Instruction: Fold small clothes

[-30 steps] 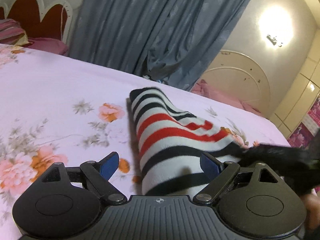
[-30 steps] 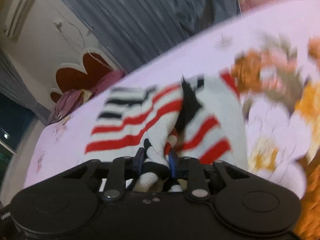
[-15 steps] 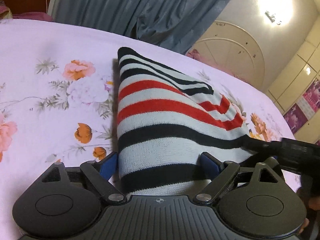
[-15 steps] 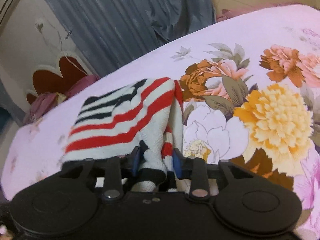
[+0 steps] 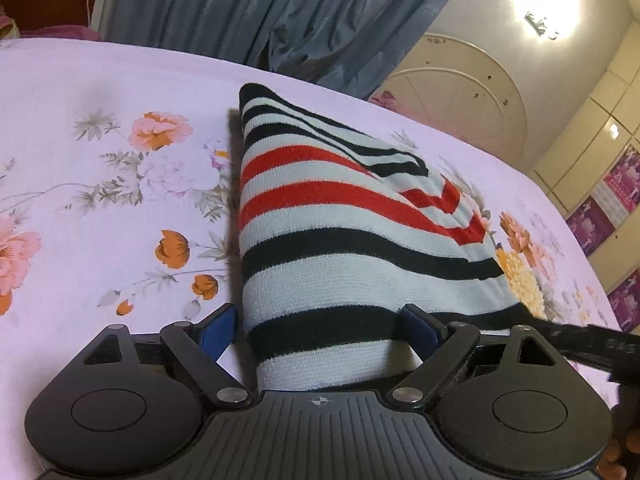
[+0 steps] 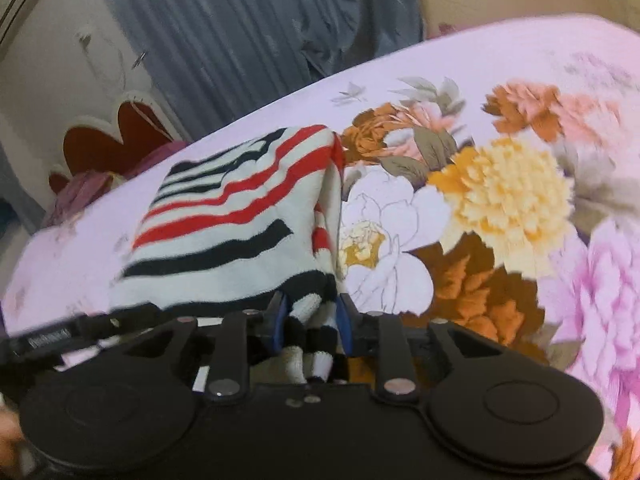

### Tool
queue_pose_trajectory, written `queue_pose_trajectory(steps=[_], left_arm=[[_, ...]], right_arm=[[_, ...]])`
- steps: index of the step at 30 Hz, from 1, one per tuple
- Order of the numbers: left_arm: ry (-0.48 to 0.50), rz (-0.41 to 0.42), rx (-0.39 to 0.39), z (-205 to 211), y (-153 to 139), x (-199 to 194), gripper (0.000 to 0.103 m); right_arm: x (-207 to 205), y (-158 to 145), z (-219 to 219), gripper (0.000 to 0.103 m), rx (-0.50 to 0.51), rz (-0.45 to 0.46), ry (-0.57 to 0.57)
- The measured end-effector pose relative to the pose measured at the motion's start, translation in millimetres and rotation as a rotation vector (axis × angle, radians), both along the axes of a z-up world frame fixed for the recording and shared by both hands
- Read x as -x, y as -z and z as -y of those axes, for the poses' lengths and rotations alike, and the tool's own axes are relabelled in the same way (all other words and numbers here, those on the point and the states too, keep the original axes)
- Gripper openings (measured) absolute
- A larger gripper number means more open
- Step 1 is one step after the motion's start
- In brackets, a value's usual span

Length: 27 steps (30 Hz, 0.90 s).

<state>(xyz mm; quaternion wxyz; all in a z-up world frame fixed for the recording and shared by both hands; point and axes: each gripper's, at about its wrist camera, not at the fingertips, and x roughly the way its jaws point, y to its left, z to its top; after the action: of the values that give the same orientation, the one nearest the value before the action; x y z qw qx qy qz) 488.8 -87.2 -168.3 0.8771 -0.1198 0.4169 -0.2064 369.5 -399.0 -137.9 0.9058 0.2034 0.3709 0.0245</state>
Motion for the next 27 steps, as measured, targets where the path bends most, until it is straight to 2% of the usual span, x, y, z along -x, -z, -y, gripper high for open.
queue_pose_trajectory(steps=[3, 5, 6, 13, 15, 21, 27], left_arm=[[0.016, 0.018, -0.021, 1.5, -1.1, 2.0, 0.087], [0.013, -0.005, -0.009, -0.1, 1.9, 1.2, 0.087], [0.006, -0.016, -0.003, -1.2, -0.2, 1.2, 0.087], [-0.02, 0.018, 0.035, -5.6, -34.1, -5.8, 0.087], [-0.028, 0.02, 0.044, -3.7, -41.7, -14.8, 0.087], [-0.033, 0.05, 0.008, 12.4, -52.1, -47.3, 0.087], [-0.038, 0.041, -0.02, 33.4, -48.6, -83.2, 0.087]], right_arm=[[5.5, -10.9, -7.1, 0.023, 0.078, 0.021, -0.027], [0.5, 6.0, -6.2, 0.023, 0.096, -0.052, -0.039], [0.5, 9.4, -3.6, 0.023, 0.073, -0.07, -0.035], [-5.2, -32.9, 0.2, 0.029, 0.071, 0.024, -0.025], [-16.1, -43.5, -2.1, 0.03, 0.081, 0.054, -0.033], [-56.8, -56.0, -12.1, 0.031, 0.083, 0.087, -0.028], [-102.4, -50.8, -32.8, 0.031, 0.125, 0.08, -0.042]])
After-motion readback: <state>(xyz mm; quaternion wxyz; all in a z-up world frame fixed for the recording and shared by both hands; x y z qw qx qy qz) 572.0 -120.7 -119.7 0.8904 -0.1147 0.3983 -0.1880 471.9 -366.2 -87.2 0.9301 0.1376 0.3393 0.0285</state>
